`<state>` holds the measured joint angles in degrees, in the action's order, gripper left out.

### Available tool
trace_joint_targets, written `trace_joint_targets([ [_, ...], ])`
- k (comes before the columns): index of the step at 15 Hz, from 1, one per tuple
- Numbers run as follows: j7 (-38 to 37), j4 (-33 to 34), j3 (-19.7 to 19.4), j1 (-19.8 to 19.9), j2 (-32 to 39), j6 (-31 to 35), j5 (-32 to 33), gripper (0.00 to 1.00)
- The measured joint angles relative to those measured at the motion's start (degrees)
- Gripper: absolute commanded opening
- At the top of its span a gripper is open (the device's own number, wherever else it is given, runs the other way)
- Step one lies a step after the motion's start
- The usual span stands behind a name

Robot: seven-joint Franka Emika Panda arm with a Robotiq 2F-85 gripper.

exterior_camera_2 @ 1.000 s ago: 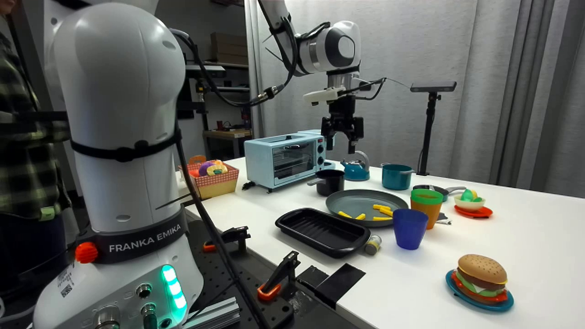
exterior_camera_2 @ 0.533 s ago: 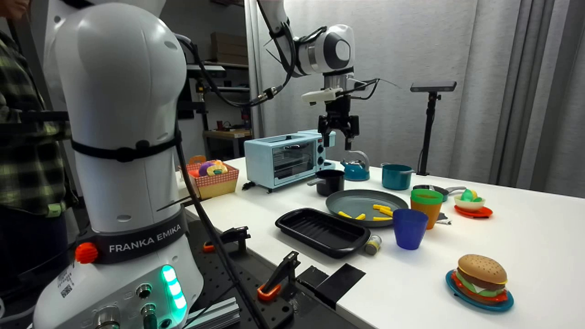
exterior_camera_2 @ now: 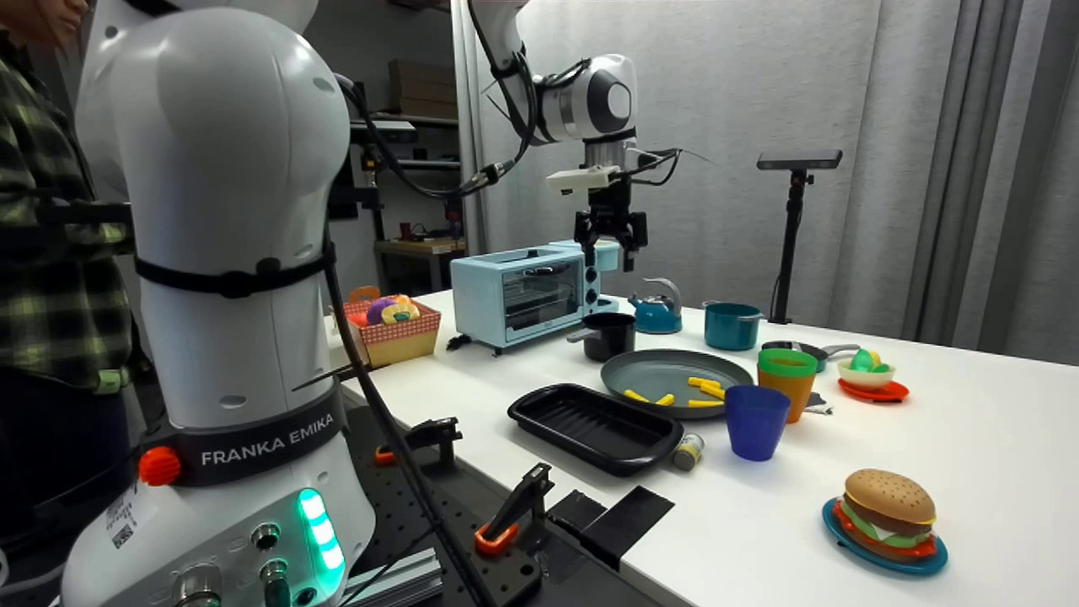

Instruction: Open the microwave door

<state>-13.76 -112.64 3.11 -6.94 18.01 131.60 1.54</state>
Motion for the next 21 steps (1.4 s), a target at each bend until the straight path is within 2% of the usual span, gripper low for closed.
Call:
trace_joint_targets([
  [21,1.24,9.20,1.26,-4.32,5.93,-3.89,0.63,1.00],
])
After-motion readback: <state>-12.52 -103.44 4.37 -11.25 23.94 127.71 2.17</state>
